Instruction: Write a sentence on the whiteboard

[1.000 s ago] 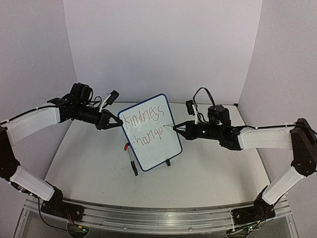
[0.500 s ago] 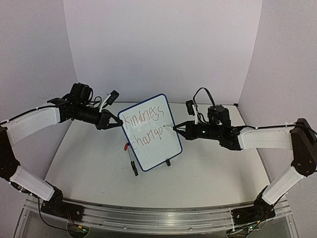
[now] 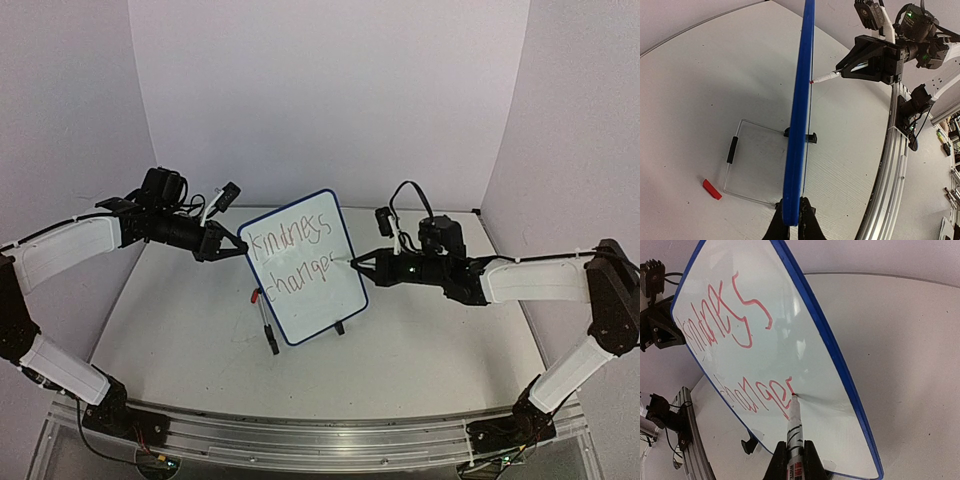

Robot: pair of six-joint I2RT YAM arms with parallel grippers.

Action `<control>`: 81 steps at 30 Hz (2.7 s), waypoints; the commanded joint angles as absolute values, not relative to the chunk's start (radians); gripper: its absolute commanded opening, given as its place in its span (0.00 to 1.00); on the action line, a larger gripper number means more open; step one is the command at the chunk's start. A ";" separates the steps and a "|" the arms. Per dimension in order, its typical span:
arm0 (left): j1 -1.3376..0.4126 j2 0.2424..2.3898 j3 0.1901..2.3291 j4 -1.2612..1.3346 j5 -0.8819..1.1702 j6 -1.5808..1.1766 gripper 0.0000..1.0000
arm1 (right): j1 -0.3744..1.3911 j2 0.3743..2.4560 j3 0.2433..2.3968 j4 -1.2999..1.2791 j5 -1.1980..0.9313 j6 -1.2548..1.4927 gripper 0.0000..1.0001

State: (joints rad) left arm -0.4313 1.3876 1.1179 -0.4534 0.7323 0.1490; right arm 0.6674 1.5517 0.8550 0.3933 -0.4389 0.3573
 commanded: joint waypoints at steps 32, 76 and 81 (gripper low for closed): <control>-0.440 1.388 1.118 -0.497 0.673 0.193 0.00 | 0.666 1.536 0.842 0.386 -0.447 0.363 0.00; -0.442 1.389 1.117 -0.488 0.682 0.186 0.00 | 0.943 1.675 0.870 0.426 -0.393 0.309 0.00; -0.442 1.386 1.117 -0.490 0.680 0.186 0.00 | 0.959 1.734 0.918 0.423 -0.382 0.297 0.00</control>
State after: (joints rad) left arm -0.4320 1.3869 1.1179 -0.4541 0.7338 0.1493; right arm 0.9411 1.6891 0.8560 0.3833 -0.4036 0.3176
